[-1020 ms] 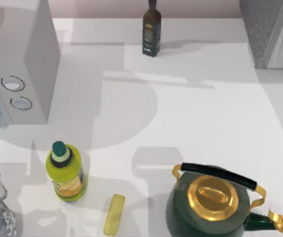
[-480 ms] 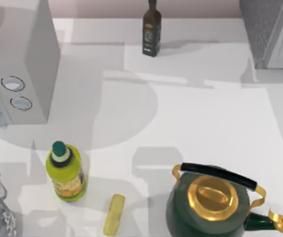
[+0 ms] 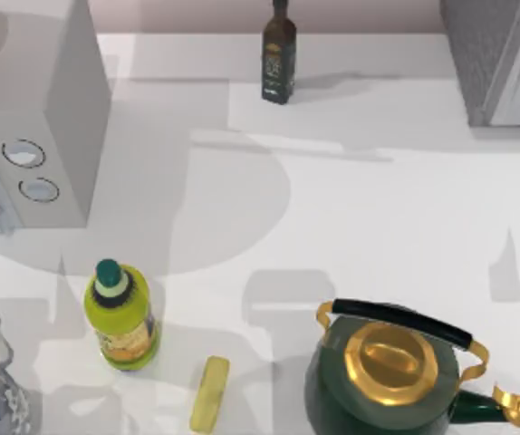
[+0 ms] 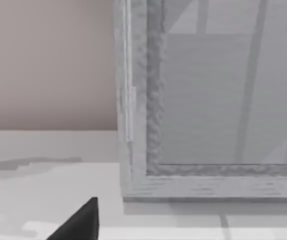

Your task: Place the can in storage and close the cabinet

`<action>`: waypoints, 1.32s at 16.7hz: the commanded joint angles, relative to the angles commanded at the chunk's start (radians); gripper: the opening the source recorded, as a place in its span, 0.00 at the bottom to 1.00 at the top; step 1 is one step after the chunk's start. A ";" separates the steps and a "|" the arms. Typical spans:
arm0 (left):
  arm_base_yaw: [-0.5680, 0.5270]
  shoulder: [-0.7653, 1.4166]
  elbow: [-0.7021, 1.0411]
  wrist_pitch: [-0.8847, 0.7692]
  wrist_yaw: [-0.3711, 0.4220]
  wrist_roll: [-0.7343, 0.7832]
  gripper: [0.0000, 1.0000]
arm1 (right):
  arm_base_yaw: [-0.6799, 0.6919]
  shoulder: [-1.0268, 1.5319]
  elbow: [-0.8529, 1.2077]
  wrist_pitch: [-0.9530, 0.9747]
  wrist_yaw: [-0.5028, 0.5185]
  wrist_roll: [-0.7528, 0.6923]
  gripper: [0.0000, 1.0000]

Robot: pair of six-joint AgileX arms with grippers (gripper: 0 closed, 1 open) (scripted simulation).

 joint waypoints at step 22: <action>0.000 0.000 0.000 0.000 0.000 0.000 1.00 | -0.322 0.048 -0.276 0.503 -0.336 -0.002 1.00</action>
